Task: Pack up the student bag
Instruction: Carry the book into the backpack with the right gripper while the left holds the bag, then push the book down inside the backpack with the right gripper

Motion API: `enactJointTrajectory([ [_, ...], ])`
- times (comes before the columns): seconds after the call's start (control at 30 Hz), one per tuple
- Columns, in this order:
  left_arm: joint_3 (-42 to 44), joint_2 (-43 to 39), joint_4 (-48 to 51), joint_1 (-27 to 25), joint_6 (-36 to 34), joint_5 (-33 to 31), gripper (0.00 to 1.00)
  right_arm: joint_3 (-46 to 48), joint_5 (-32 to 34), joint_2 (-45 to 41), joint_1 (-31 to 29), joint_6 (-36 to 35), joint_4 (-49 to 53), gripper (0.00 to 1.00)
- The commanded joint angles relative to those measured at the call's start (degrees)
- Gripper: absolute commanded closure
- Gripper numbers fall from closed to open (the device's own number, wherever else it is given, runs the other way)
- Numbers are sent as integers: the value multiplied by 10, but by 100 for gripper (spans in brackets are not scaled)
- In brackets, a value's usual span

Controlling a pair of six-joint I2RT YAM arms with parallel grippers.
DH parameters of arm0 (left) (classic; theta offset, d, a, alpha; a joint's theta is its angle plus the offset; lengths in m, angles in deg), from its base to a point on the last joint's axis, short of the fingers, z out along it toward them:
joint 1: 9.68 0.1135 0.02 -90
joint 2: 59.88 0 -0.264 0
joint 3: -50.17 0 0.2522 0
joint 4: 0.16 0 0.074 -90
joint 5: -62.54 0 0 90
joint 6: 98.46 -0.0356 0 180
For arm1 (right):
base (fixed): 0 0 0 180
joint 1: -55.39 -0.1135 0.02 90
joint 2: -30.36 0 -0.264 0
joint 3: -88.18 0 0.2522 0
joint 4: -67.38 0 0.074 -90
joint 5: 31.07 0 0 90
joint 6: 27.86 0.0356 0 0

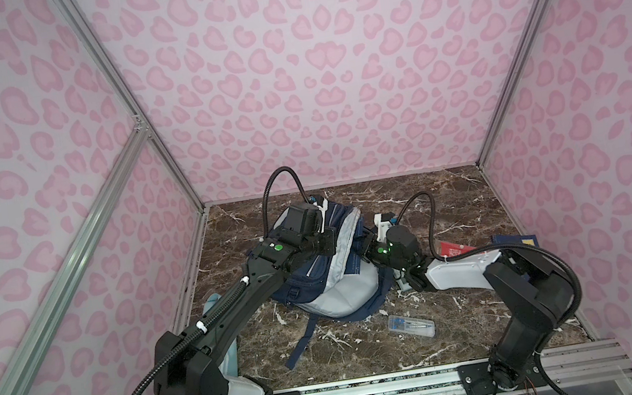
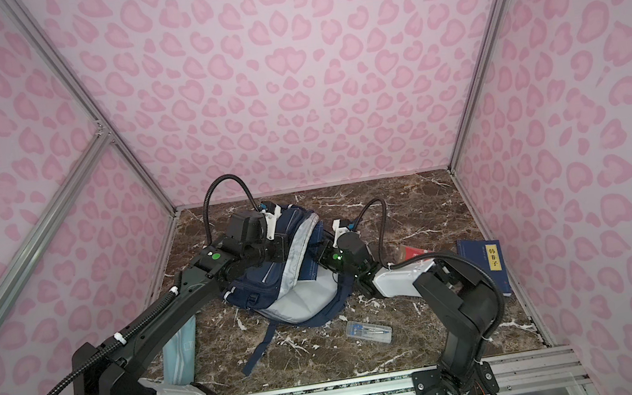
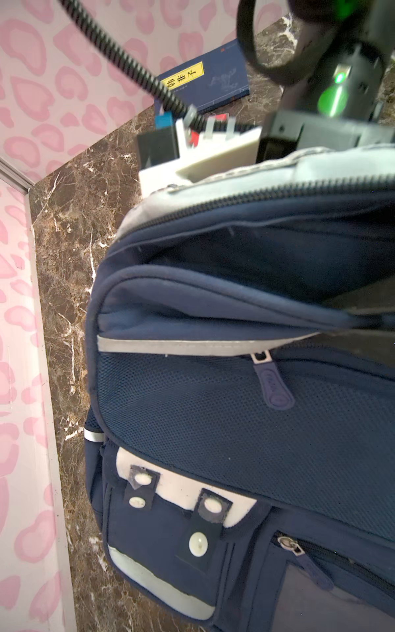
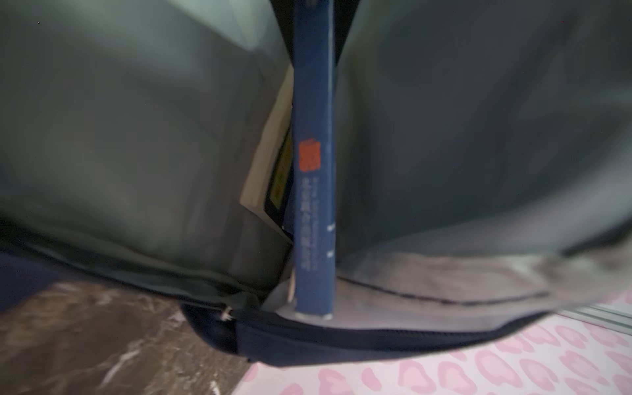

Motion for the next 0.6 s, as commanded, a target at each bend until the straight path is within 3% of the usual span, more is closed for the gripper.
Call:
enactJointTrajectory([
  [0.0,-17,-11,-39,5,10,20,97,-53,-3,70,-10,33,-121,100],
  [0.23,-23,0,-44,14,14,41,97,-218,9,219,-40,50,-68,100],
  [0.27,-22,3,-45,15,15,40,97,-242,12,235,-45,50,-48,97],
  [0.37,-19,6,-50,18,18,41,97,-288,10,271,-60,53,-29,71],
  [0.5,-13,8,-48,20,35,35,97,-291,-27,271,-63,44,14,58],
  [0.57,-8,6,-54,20,40,38,97,-264,-32,257,-62,38,23,57],
])
